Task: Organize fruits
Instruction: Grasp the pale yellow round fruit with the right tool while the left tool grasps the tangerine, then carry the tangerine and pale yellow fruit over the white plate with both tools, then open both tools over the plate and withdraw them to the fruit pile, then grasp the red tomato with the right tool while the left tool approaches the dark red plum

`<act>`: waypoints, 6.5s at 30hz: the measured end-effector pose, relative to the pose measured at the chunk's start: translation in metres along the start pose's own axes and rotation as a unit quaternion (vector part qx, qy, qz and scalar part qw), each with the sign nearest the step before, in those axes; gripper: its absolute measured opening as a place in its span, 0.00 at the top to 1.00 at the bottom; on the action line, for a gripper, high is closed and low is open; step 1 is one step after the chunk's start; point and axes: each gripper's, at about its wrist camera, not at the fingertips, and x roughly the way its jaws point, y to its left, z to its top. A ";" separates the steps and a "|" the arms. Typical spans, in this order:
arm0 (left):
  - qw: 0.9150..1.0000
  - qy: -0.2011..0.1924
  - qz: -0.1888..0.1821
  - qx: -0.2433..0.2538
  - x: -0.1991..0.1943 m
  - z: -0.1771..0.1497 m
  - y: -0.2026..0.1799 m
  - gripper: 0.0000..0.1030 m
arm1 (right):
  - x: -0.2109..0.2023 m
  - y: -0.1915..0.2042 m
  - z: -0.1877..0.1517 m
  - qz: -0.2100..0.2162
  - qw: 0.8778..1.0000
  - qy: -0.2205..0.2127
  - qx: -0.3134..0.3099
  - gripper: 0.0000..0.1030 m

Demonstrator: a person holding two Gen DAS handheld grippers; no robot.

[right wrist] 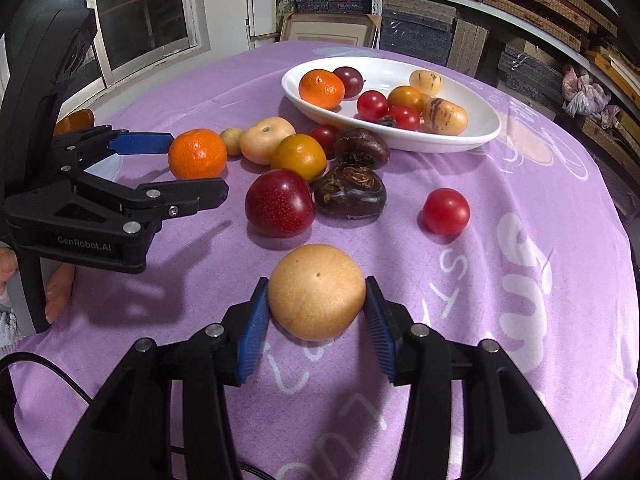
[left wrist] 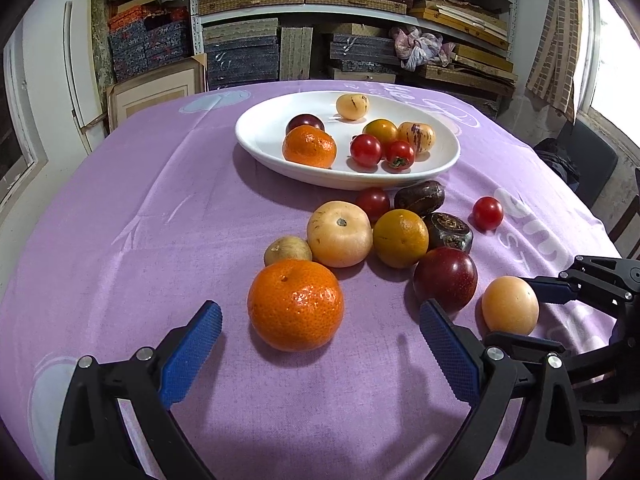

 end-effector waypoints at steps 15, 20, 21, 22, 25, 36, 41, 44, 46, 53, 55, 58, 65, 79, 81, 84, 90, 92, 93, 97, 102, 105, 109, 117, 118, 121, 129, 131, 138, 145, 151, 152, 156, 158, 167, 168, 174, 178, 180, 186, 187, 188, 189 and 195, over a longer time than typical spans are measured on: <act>1.000 0.027 0.009 -0.013 0.009 -0.002 0.007 0.48 | 0.000 0.000 0.000 0.005 1.000 0.000 0.002 0.53; 1.000 0.027 0.005 -0.012 0.008 -0.002 0.007 0.54 | 0.000 0.000 0.000 0.005 1.000 0.000 0.002 0.53; 1.000 0.026 0.004 -0.010 0.008 -0.002 0.006 0.54 | 0.000 0.000 0.000 0.005 1.000 0.000 0.002 0.53; 1.000 0.024 0.004 -0.007 0.007 -0.002 0.005 0.54 | 0.000 0.000 0.000 0.006 1.000 0.000 0.002 0.54; 1.000 0.012 0.011 0.004 0.002 -0.003 0.000 0.54 | 0.000 -0.002 0.000 0.012 1.000 -0.003 0.014 0.55; 0.997 -0.044 0.047 0.035 -0.016 -0.004 -0.017 0.54 | -0.021 -0.014 0.003 -0.008 0.998 -0.050 0.036 0.55; 0.996 -0.070 0.051 0.035 -0.029 0.006 -0.018 0.54 | -0.052 -0.029 0.013 -0.029 0.993 -0.099 0.052 0.56; 0.994 -0.092 0.047 0.021 -0.047 0.034 -0.012 0.54 | -0.088 -0.049 0.032 -0.046 0.986 -0.142 0.072 0.56; 0.991 -0.118 0.058 0.022 -0.064 0.062 -0.008 0.54 | -0.118 -0.062 0.051 -0.053 0.979 -0.176 0.083 0.56; 0.983 -0.173 0.053 -0.009 -0.099 0.142 -0.002 0.54 | -0.193 -0.097 0.118 -0.058 0.949 -0.285 0.120 0.56; 0.985 -0.166 0.045 -0.022 -0.087 0.154 -0.001 0.54 | -0.184 -0.107 0.130 -0.046 0.947 -0.287 0.134 0.56; 0.988 -0.142 0.044 -0.038 -0.056 0.165 0.002 0.54 | -0.143 -0.118 0.147 -0.040 0.953 -0.263 0.147 0.56; 0.995 -0.060 0.050 -0.056 0.036 0.172 0.021 0.54 | -0.011 -0.144 0.168 -0.039 0.973 -0.151 0.172 0.56; 0.996 -0.007 0.048 -0.076 0.121 0.171 0.058 0.54 | 0.079 -0.159 0.180 -0.062 0.983 -0.087 0.149 0.56; 0.996 -0.003 0.049 -0.070 0.126 0.170 0.057 0.54 | 0.085 -0.161 0.180 -0.066 0.984 -0.082 0.146 0.55; 0.996 -0.005 0.054 -0.065 0.129 0.168 0.056 0.52 | 0.093 -0.164 0.178 -0.066 0.984 -0.074 0.147 0.55; 0.996 -0.031 0.072 -0.049 0.121 0.171 0.049 0.36 | 0.085 -0.165 0.177 -0.067 0.982 -0.094 0.146 0.42; 0.996 -0.032 0.074 -0.046 0.120 0.171 0.048 0.36 | 0.080 -0.162 0.177 -0.068 0.983 -0.099 0.140 0.40; 0.996 -0.032 0.073 -0.046 0.120 0.170 0.048 0.36 | 0.078 -0.161 0.177 -0.067 0.983 -0.101 0.139 0.40; 0.995 -0.036 0.078 -0.042 0.118 0.170 0.047 0.35 | 0.072 -0.157 0.178 -0.065 0.982 -0.108 0.138 0.38; 0.994 -0.053 0.089 -0.039 0.106 0.171 0.045 0.24 | 0.058 -0.155 0.178 -0.053 0.980 -0.121 0.146 0.34; 0.994 -0.062 0.083 -0.042 0.091 0.171 0.044 0.23 | 0.042 -0.151 0.178 -0.041 0.978 -0.136 0.153 0.33; 0.994 -0.072 0.077 -0.034 0.062 0.162 0.036 0.18 | 0.011 -0.140 0.169 -0.018 0.974 -0.156 0.162 0.27; 0.994 -0.055 0.090 0.010 0.016 0.095 0.013 0.12 | -0.044 -0.090 0.112 -0.029 0.982 -0.146 0.117 0.13; 0.995 -0.050 0.089 0.015 0.013 0.084 0.009 0.12 | -0.047 -0.084 0.102 -0.031 0.984 -0.140 0.109 0.13; 0.995 -0.038 0.086 0.033 0.009 0.059 -0.003 0.12 | -0.054 -0.066 0.071 -0.041 0.987 -0.127 0.094 0.13; 0.996 -0.043 0.063 0.039 0.011 0.023 -0.031 0.12 | -0.045 -0.056 0.009 -0.037 0.985 -0.129 0.110 0.08; 0.995 -0.055 0.070 0.046 0.010 0.021 -0.033 0.12 | -0.041 -0.060 0.010 -0.034 0.985 -0.125 0.115 0.08; 0.996 -0.057 0.064 0.038 0.009 0.020 -0.030 0.12 | -0.026 -0.074 0.011 -0.029 0.985 -0.099 0.135 0.08; 0.997 -0.042 0.057 0.026 0.010 0.020 -0.020 0.08 | -0.023 -0.081 0.012 -0.024 0.984 -0.093 0.151 0.07; 1.000 -0.012 0.013 -0.013 0.014 0.017 -0.003 0.08 | -0.020 -0.087 0.011 -0.022 0.982 -0.084 0.167 0.07; 1.000 -0.011 0.004 -0.018 0.014 0.016 -0.002 0.08 | -0.020 -0.088 0.010 -0.022 0.982 -0.083 0.168 0.07; 1.000 -0.021 -0.016 -0.001 0.008 0.014 -0.012 0.08 | -0.018 -0.089 0.011 -0.021 0.982 -0.079 0.169 0.07; 0.999 -0.031 -0.016 0.014 0.004 0.012 -0.020 0.08 | -0.017 -0.088 0.011 -0.022 0.982 -0.079 0.168 0.07; 0.999 -0.026 0.000 -0.028 0.006 0.020 0.000 0.03 | -0.018 -0.056 0.015 -0.009 0.993 -0.081 0.091 0.07; 0.999 -0.022 -0.001 -0.037 0.007 0.021 0.004 0.03 | -0.018 -0.051 0.015 -0.013 0.994 -0.081 0.077 0.07; 0.999 -0.019 -0.022 -0.020 0.005 0.016 -0.006 0.03 | -0.014 -0.071 0.016 -0.040 0.990 -0.076 0.114 0.07; 0.999 -0.037 -0.026 0.026 -0.002 0.010 -0.031 0.03 | -0.009 -0.093 0.022 -0.058 0.986 -0.077 0.138 0.07; 0.998 -0.038 -0.022 0.042 -0.001 0.008 -0.040 0.03 | -0.003 -0.095 0.027 -0.053 0.987 -0.068 0.133 0.07; 0.997 -0.029 -0.030 0.060 0.008 0.004 -0.051 0.03 | 0.014 -0.091 0.042 -0.045 0.993 -0.050 0.096 0.32; 0.997 -0.025 -0.030 0.060 0.010 0.003 -0.052 0.03 | 0.015 -0.091 0.042 -0.042 0.993 -0.049 0.098 0.33; 0.998 -0.018 -0.032 0.060 0.014 0.003 -0.052 0.03 | 0.016 -0.092 0.042 -0.039 0.993 -0.048 0.101 0.33; 0.998 -0.009 -0.035 0.061 0.017 0.002 -0.053 0.03 | 0.017 -0.094 0.042 -0.036 0.993 -0.045 0.105 0.33; 0.997 -0.001 -0.037 0.063 0.021 0.001 -0.053 0.03 | 0.030 -0.095 0.043 -0.026 0.994 -0.017 0.107 0.51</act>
